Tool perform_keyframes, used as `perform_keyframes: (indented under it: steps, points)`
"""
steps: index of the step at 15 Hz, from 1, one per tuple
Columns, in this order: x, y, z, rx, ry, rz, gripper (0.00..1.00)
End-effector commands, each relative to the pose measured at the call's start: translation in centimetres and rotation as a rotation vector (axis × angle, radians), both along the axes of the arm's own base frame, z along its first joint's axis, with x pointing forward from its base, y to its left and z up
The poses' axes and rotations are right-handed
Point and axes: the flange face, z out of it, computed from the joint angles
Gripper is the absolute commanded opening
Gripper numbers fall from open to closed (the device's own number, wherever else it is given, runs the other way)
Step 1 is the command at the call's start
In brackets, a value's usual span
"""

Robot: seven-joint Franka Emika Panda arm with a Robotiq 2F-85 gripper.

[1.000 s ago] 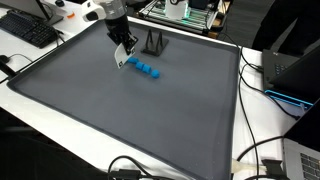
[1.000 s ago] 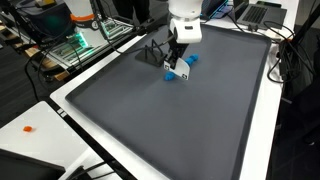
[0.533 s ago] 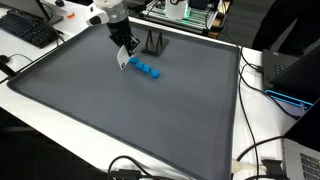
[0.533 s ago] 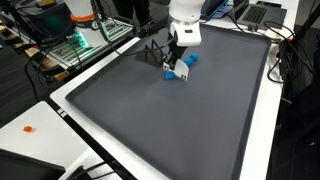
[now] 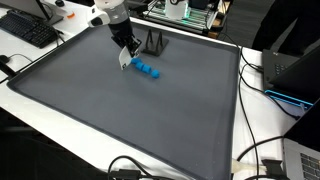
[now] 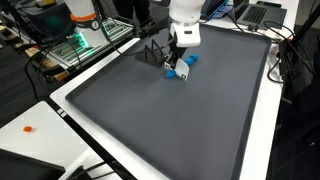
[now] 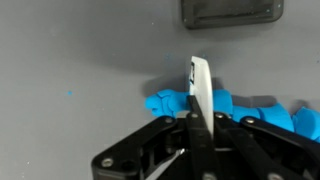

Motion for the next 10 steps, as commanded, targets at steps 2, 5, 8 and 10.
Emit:
perform_keyframes:
  steps: [2, 5, 8, 10]
  points:
    - [-1.19, 0.51, -2.35, 0.031, 0.036, -0.011, 0.01]
    - [-1.46, 0.34, -2.92, 0.020, 0.040, -0.002, 0.01]
    - [-1.56, 0.52, -3.11, 0.034, 0.043, -0.009, 0.01]
    - [-1.35, 0.80, -2.61, 0.073, 0.046, -0.030, 0.01]
